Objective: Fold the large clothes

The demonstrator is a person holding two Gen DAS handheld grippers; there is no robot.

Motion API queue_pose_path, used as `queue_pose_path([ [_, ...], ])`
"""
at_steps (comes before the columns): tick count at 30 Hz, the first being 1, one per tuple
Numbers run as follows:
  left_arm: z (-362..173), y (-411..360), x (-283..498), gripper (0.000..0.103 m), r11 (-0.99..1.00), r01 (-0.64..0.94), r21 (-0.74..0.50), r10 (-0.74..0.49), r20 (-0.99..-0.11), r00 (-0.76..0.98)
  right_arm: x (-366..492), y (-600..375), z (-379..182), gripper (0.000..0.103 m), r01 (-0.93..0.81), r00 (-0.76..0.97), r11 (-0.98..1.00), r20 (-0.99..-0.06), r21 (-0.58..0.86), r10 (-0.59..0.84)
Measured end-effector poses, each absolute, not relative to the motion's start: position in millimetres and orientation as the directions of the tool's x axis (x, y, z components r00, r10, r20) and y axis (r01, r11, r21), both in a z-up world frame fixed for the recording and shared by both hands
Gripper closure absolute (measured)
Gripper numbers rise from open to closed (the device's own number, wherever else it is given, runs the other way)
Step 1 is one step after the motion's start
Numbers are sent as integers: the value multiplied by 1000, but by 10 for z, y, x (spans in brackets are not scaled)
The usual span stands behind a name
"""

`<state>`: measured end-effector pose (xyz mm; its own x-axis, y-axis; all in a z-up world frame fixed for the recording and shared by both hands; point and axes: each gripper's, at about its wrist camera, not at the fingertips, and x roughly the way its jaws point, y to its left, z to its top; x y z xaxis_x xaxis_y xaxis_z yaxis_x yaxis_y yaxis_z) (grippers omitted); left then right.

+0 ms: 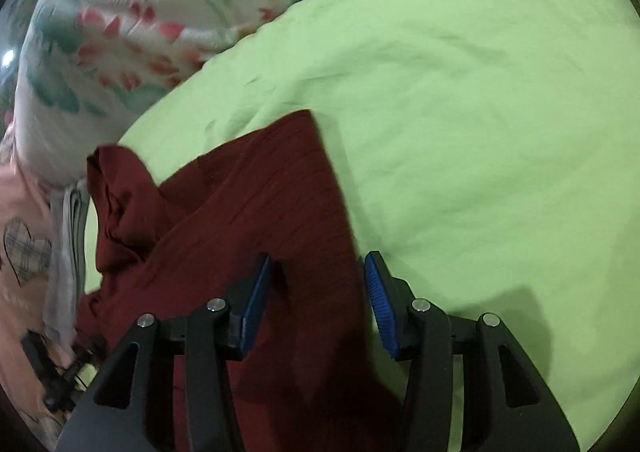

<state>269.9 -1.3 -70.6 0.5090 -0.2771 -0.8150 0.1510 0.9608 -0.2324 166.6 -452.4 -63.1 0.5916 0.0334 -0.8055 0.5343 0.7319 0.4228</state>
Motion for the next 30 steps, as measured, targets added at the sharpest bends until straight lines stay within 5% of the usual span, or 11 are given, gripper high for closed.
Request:
queue_pose_path([
  [1, -700, 0, 2686, 100, 959, 153, -237, -282, -815, 506, 1683, -4506, -613, 95, 519, 584, 751, -811, 409, 39],
  [6, -672, -81, 2667, 100, 951, 179, -251, -308, -808, 503, 1528, -4653, -495, 95, 532, 615, 730, -788, 429, 14],
  [13, -791, -93, 2649, 97, 964, 170, -204, -262, -825, 500, 1402, -4336, -287, 85, 560, 622, 753, -776, 346, -106],
  [17, -772, 6, 2542, 89, 964, 149, -222, -267, -824, 500, 1373, -4002, -284, 64, 440, 681, 771, -731, 460, 48],
  [22, -644, 305, 2264, 89, 967, 126, -223, -256, -813, 523, 1332, -3867, -608, 64, 488, 617, 744, -783, 457, 76],
  [25, -470, 538, 2200, 74, 977, 108, -187, -215, -797, 565, 1258, -3763, -465, 64, 470, 646, 738, -758, 484, 86],
  [30, -283, 573, 2374, 31, 978, 165, -124, -200, -776, 598, 1180, -3329, -278, 60, 372, 682, 752, -710, 544, 176],
])
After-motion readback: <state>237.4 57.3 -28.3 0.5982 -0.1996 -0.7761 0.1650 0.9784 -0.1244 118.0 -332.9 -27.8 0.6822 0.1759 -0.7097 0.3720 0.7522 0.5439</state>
